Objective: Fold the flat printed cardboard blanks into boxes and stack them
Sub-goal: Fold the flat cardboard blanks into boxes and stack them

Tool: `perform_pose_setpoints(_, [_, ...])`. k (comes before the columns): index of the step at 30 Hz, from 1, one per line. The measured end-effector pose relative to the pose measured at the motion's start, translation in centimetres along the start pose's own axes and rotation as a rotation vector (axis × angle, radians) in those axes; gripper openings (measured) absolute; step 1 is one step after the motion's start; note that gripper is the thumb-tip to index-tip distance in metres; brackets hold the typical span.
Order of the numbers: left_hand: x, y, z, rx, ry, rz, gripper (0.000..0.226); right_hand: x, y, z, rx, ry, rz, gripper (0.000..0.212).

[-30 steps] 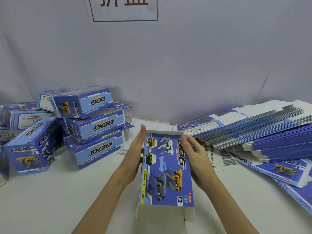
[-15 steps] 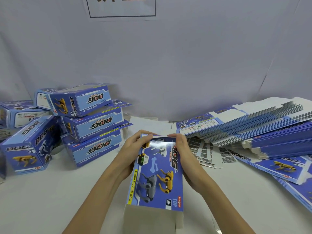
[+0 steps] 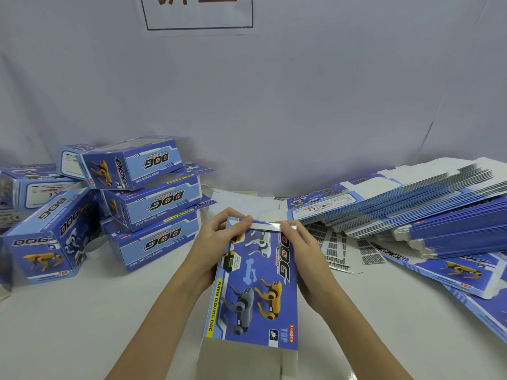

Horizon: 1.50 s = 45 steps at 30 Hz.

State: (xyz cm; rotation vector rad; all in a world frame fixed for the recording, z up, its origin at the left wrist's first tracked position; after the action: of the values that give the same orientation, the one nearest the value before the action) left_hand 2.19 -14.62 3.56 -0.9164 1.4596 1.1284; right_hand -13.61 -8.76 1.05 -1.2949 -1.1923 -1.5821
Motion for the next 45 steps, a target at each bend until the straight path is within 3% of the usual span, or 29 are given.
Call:
perform_pose_setpoints(8, [0.4,0.1,-0.2,-0.003,0.009,0.002,0.028,0.1,-1.0,0.0,-0.02,0.046,-0.033,0.034])
perform_pose_setpoints(13, [0.4,0.3,0.0,0.022,-0.029,-0.041,0.045,0.2,-1.0,-0.1,-0.034,0.041,-0.049,0.015])
perform_pose_setpoints(16, [0.0,0.0,0.5,0.09,-0.009,-0.167,0.048,0.6,-1.6,-0.3,-0.116,-0.022,-0.091,0.013])
perform_pose_setpoints(19, [0.6,0.0,0.6,0.196,-0.07,-0.225,0.034,1.0,-2.6,-0.6,-0.184,-0.064,-0.162,0.013])
perform_pose_setpoints(25, [0.8,0.0,0.4,0.263,-0.033,-0.31,0.024,1.0,-3.5,-1.6,-0.065,-0.014,0.109,0.02])
perform_pose_setpoints(30, [1.6,-0.3,0.5,0.348,-0.061,-0.439,0.027,1.4,-4.2,-1.0,0.246,-0.01,0.32,0.036])
perform_pose_setpoints(33, [1.5,-0.1,0.1,0.316,0.143,-0.748,0.036,1.4,-4.1,-0.9,0.223,-0.054,0.334,0.032])
perform_pose_setpoints(35, [-0.3,-0.4,-0.5,0.048,0.479,-1.131,0.059,1.0,-3.8,-1.5,0.1,-0.09,0.273,0.035])
perform_pose_setpoints(37, [-1.9,0.4,0.4,-0.146,0.764,-1.313,0.079,0.7,-3.0,-1.6,0.006,-0.14,0.164,0.037])
perform_pose_setpoints(39, [-1.9,1.3,1.0,-0.142,0.823,-1.334,0.103,0.4,-2.3,-1.6,-0.051,-0.203,0.078,0.04])
perform_pose_setpoints(41, [-1.0,1.9,1.0,-0.075,0.766,-1.397,0.126,0.3,-1.6,-1.2,-0.057,-0.235,0.041,0.044])
perform_pose_setpoints(45, [0.0,2.7,1.2,-0.052,0.822,-1.326,0.127,0.6,-1.1,-1.0,0.041,-0.231,0.068,0.051])
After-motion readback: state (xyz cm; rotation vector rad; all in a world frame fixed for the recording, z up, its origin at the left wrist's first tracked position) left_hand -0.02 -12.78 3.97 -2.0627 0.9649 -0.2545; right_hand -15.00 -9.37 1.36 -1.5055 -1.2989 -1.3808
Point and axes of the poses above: each hand's wrist, its own z-axis away from the middle knuckle, its own y-axis out of the palm, x = y × z, the point moved 7 cm from there along -z, towards the middle knuckle, and after that the axes turned 7 degrees about -x, right-handed, at the moved point
